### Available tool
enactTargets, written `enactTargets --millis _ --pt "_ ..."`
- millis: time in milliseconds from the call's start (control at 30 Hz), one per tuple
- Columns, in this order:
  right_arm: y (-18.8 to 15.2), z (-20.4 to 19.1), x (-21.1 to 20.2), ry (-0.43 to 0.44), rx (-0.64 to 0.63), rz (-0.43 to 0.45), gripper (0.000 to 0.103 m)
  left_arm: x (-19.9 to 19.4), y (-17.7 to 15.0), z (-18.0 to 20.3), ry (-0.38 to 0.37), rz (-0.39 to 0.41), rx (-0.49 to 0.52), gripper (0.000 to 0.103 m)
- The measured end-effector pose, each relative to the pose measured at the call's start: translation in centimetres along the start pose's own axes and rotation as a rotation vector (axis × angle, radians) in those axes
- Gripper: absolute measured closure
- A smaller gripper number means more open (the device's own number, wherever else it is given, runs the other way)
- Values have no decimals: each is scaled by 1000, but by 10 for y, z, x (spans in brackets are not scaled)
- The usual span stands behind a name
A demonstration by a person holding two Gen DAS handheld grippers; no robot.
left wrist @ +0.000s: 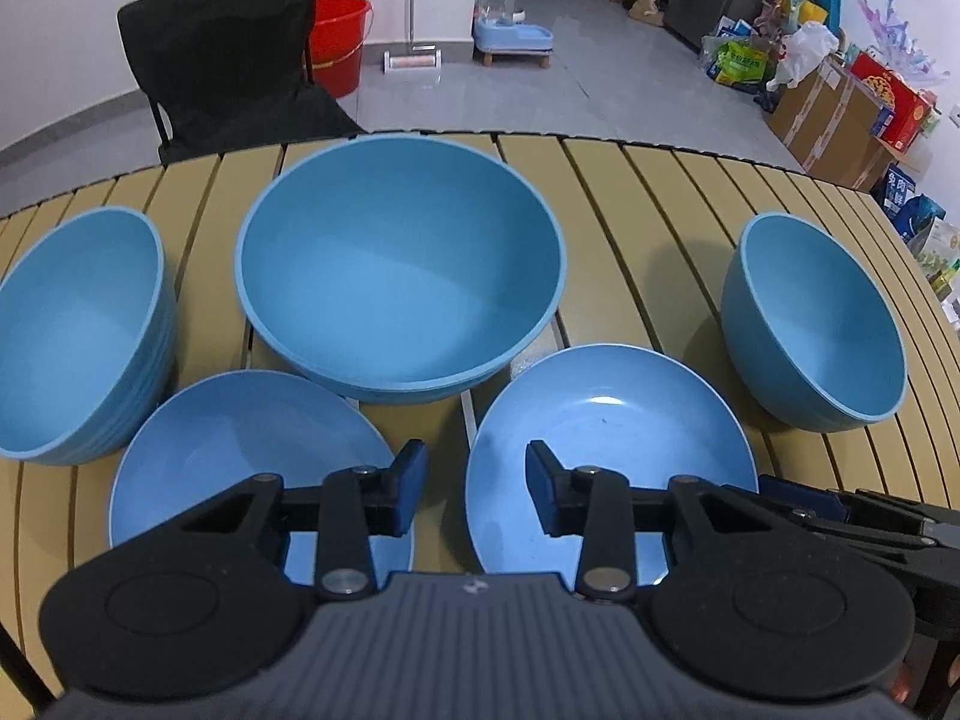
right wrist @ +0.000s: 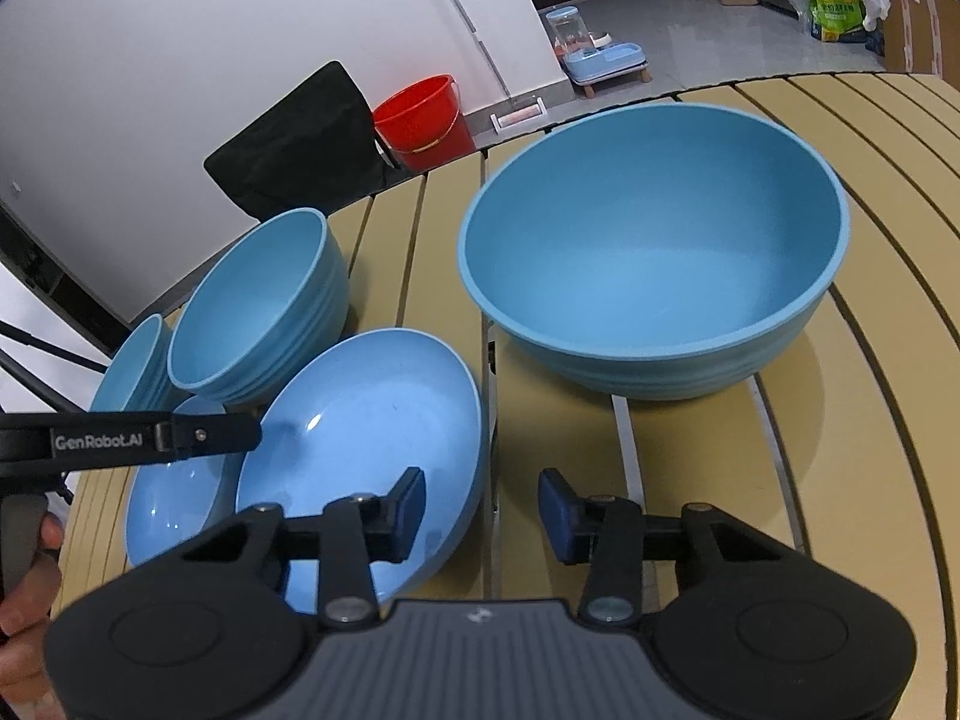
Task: Organize plates and bowls
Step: 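Close both grippers on the rim of a shallow blue plate, then lift the shallow blue plate with both grippers and carry it over the cream plate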
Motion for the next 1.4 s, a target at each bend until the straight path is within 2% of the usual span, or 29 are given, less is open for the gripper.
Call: enactTargets --millis 100,200,400,900,1400 --pt "0 1 3 9 9 -12 73 4 -1 -2 -3 -12 -10 71" --pt "0 1 6 15 16 -20 79 7 -2 -3 -18 -28 -30 85" --pt "2 -1 9 41 26 -21 90 10 -4 -3 -18 -36 -28 95" --pt "3 -3 0 47 42 3 94 -4 -9 6 -5 -22 -24 96" --pt "-5 -4 -50 55 58 55 94 -59 -23 34 -2 33 1 96"
Point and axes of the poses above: each gripper's, at about its wrist camera, not at the fingertips, and x roughly the way its jaws point, z to its right, y to its top, the point moved 7 cm from there along x, roughly the way its jaws point, and after that the axes turned 9 degrees about -y, right-handed, at the moved point
